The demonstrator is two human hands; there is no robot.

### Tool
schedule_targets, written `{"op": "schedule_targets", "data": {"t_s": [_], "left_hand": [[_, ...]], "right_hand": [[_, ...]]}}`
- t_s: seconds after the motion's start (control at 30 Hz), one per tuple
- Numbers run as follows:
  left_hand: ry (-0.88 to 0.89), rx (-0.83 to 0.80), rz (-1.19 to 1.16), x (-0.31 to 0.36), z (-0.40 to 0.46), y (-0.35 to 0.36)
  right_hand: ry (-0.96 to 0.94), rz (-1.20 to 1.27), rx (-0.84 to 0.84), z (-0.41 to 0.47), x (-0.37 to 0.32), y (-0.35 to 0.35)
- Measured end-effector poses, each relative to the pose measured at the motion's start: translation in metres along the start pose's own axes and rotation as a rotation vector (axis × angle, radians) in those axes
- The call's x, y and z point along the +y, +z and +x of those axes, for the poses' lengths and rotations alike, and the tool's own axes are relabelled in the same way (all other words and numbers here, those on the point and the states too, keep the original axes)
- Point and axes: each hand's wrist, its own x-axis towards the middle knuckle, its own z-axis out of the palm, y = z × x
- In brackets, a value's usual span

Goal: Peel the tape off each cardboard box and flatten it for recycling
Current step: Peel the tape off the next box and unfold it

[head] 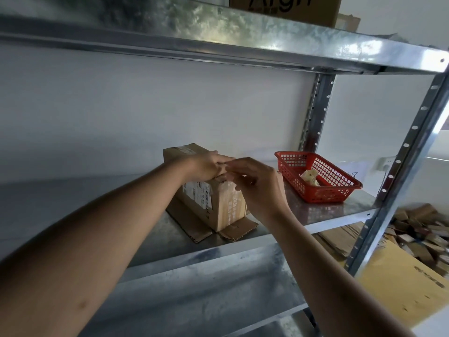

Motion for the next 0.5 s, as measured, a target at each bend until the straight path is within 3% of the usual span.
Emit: {"op": "schedule_targets", "data": {"t_s": [0.17, 0.3, 0.5], "left_hand": [[-0.083, 0.086, 0.135, 0.015, -0.001, 0.002], [-0.266, 0.223, 0.463, 0.023, -0.005, 0.01], [-0.062, 0.051, 0.229, -0.013, -0.019, 0.0]], "right_hand": [[-0.014, -0.1, -0.049, -0.001, 0.0, 0.003], [0.013, -0.109, -0.021, 0.001, 0.002, 0.001], [0.036, -0.106, 0.087, 0.008, 0.007, -0.001]]}}
